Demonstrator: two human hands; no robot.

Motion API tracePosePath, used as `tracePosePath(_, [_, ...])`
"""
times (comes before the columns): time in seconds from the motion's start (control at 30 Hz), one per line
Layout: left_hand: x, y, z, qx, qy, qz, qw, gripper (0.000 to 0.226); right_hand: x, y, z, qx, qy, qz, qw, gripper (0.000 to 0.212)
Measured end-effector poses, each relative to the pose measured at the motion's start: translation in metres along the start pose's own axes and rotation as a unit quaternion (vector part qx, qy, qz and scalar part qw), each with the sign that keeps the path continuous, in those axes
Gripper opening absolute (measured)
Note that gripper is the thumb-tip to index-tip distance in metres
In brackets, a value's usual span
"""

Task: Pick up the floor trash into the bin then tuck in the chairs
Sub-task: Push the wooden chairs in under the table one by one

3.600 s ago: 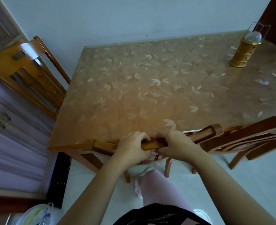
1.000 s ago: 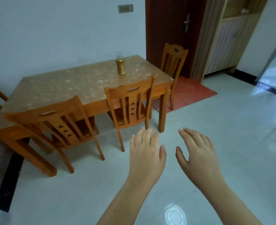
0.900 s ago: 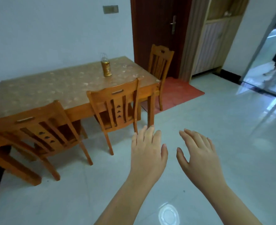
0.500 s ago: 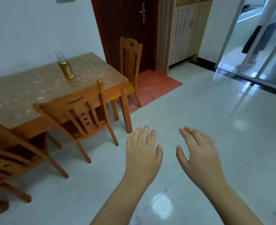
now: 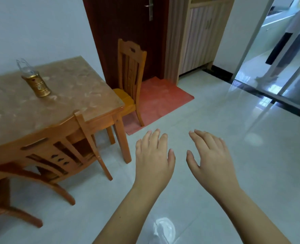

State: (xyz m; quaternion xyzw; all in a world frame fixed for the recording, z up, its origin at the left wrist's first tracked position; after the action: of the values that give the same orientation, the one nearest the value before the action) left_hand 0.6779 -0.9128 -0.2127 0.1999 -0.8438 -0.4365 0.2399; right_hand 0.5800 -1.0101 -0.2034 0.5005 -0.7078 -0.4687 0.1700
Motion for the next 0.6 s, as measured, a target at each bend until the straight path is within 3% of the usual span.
tracePosePath(0.3, [-0.025,-0.085,-0.126,-0.031,0.017,-0.011,0.999,0.041,0.053,-0.086,-0.124,-0.023,0.012,-0.029,0.999,0.046])
tracePosePath(0.6, [-0.026,-0.186,-0.302,-0.008,0.053,-0.030,0.998,0.044,0.149,-0.173,-0.302,-0.004,0.052,-0.067,0.996,0.044])
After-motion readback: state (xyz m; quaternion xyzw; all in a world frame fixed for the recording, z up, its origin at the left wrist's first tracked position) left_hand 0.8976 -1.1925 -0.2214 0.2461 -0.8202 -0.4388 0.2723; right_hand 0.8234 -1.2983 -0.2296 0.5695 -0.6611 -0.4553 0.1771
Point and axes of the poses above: each hand's wrist, its own z-axis away from the middle knuckle, its own y-axis out of the back of the hand, x = y × z, the point moved 4 cm from there along -z, towards the middle knuckle
